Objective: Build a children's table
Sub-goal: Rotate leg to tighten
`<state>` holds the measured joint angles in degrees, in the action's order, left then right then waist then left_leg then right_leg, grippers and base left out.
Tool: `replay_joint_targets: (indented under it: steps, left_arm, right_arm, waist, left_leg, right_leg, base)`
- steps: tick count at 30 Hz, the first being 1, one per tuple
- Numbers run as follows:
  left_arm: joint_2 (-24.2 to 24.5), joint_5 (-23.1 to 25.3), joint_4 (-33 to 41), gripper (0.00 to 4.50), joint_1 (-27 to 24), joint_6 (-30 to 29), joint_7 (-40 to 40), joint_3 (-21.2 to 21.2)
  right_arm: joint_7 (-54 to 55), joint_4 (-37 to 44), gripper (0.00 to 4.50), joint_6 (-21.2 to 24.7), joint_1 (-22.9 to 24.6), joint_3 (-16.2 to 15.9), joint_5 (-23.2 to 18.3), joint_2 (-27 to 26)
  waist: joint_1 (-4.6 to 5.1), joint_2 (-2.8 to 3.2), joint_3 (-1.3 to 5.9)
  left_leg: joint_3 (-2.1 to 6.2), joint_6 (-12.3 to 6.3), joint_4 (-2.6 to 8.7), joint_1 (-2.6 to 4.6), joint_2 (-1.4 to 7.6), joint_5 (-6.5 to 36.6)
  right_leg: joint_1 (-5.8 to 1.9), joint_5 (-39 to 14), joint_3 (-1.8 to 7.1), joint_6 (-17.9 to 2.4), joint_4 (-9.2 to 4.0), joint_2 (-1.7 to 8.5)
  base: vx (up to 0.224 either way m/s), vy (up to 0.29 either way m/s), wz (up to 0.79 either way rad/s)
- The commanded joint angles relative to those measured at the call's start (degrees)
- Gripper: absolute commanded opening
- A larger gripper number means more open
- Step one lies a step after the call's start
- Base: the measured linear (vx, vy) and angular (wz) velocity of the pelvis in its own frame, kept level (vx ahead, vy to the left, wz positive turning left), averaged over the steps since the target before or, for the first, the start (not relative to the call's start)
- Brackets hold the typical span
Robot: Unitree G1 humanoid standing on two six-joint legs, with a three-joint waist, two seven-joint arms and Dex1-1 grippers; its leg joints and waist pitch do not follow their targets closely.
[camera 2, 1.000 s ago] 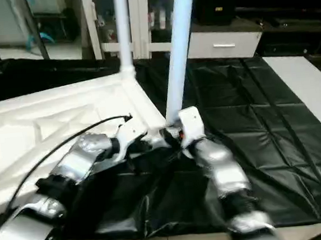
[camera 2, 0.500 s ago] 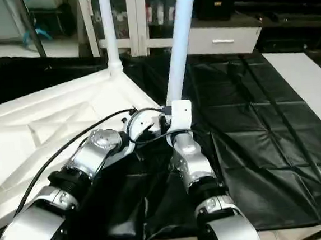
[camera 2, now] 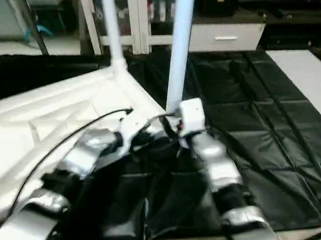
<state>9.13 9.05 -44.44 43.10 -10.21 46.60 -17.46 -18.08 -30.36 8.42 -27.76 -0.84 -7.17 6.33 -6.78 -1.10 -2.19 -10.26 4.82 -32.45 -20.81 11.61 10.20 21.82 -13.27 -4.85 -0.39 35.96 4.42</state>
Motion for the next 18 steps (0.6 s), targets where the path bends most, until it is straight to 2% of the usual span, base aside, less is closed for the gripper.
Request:
replay_joint_targets:
  steps: [1,2,3,4,6,9,11,14,16,18]
  left_arm:
    - [1.6,-0.2,1.0,0.00,-2.7,0.6,6.9,-2.9]
    - [3.5,-0.3,2.6,0.00,-3.9,1.3,11.8,-4.5]
    - [4.8,-0.9,4.0,0.00,-4.7,1.4,15.6,-5.5]
    - [5.6,-1.2,5.0,0.00,-5.2,1.4,18.1,-6.2]
    - [6.5,-1.5,6.1,0.00,-5.8,3.2,20.7,-6.9]
    - [10.1,-2.7,10.3,0.00,-7.2,2.0,29.5,-9.6]
    - [10.9,-2.6,11.0,0.00,-7.4,1.0,30.7,-10.1]
    - [12.7,-2.5,13.0,0.00,-8.0,-0.8,33.7,-11.1]
    - [13.1,-2.5,13.4,0.00,-8.2,-0.8,33.9,-10.8]
    - [13.1,-2.4,13.4,0.00,-8.2,-0.7,33.9,-10.7]
  right_arm:
    - [-8.6,5.0,4.47,1.1,1.5,-2.0,-1.6,4.0]
    - [-16.5,9.0,4.47,2.3,3.2,-3.8,-3.2,8.3]
    - [-21.2,11.0,4.47,3.4,4.2,-4.7,-4.5,10.8]
    - [-24.5,12.4,4.47,4.3,4.8,-5.4,-5.4,12.6]
    - [-27.7,13.7,4.47,4.9,5.4,-6.0,-6.1,14.3]
    - [-38.5,16.0,4.47,7.0,6.8,-7.8,-7.5,20.1]
    - [-40.2,16.3,4.47,7.8,7.0,-8.1,-8.0,20.9]
    - [-44.6,18.0,4.47,9.7,7.5,-9.7,-9.3,23.7]
    - [-47.5,17.6,4.47,8.5,7.2,-12.2,-7.1,25.6]
    - [-47.5,17.0,4.47,8.0,6.9,-12.6,-6.3,25.5]
  waist:
    - [-0.43,0.19,3.24]
    - [-0.75,0.06,3.24]
    - [-1.00,0.65,3.27]
    - [-1.03,0.38,3.12]
    - [-1.32,0.24,3.02]
    - [-1.63,0.41,3.07]
    - [-1.81,0.39,3.07]
    - [-2.07,0.27,2.95]
    - [-2.08,0.05,2.90]
    - [-2.08,0.11,2.90]
  left_leg:
    - [0.72,-4.21,2.99,0.48,2.01,5.3]
    - [0.75,-4.63,2.89,0.58,2.12,6.0]
    - [0.82,-4.58,2.86,0.61,2.37,5.8]
    - [0.78,-4.81,2.90,0.45,2.19,6.4]
    - [0.72,-4.68,3.03,0.52,2.32,7.8]
    - [0.68,-3.67,3.04,0.81,2.60,8.7]
    - [0.59,-3.52,3.02,0.75,2.60,8.4]
    - [0.63,-3.32,3.09,0.71,2.56,9.0]
    - [0.62,-2.98,3.09,0.69,2.50,9.3]
    - [0.63,-2.78,3.09,0.67,2.46,9.2]
  right_leg:
    - [-3.10,5.9,3.32,-12.1,-3.81,4.62]
    - [-3.29,6.8,3.23,-12.3,-3.81,4.40]
    - [-3.13,7.4,3.39,-12.4,-3.65,4.64]
    - [-3.26,7.3,3.31,-12.5,-3.78,4.46]
    - [-3.10,5.3,3.37,-12.5,-3.95,4.61]
    - [-2.83,3.5,3.28,-13.4,-3.90,4.60]
    - [-2.80,3.9,3.25,-14.0,-3.72,4.48]
    - [-2.81,1.2,3.25,-13.8,-3.96,4.69]
    - [-2.78,-0.5,3.28,-13.4,-4.15,4.75]
    - [-2.75,-0.9,3.29,-13.3,-4.17,4.73]
  base:
    - [0.000,0.000,0.00]
    - [0.000,0.000,0.00]
    - [0.000,0.000,0.00]
    - [0.000,0.000,0.00]
    - [0.000,0.000,0.00]
    - [0.000,0.000,0.00]
    - [0.000,0.000,0.00]
    - [0.000,0.000,0.00]
    - [0.000,0.000,0.00]
    - [0.000,0.000,0.00]
